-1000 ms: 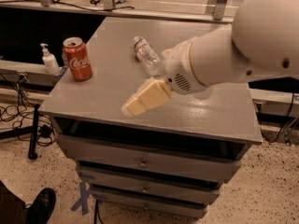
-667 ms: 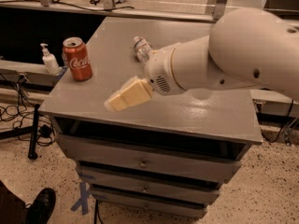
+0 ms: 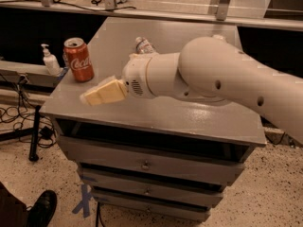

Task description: Pick coke can

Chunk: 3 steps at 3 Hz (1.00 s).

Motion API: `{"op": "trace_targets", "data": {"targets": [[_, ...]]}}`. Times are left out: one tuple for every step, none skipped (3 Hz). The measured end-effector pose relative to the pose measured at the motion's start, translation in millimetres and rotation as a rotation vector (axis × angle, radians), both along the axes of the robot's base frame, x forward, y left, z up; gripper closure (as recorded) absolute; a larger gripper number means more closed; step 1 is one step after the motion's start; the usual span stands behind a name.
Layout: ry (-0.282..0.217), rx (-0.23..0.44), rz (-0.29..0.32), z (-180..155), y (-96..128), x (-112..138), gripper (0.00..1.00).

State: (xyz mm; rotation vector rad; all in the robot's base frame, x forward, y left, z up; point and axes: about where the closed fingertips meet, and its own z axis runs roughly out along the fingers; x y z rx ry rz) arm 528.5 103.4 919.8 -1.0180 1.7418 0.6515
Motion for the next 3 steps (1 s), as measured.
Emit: {"op": "trace_targets", "data": {"targets": [[-0.018,0.054,-0.019,-3.6,29.8,21.0,0.0],[-0.031,0.074,-0.035,-11.6,52.0,39.2,0.0],[-0.05,0.092,-0.065,-21.3,68.8,67.0,0.0]]}}
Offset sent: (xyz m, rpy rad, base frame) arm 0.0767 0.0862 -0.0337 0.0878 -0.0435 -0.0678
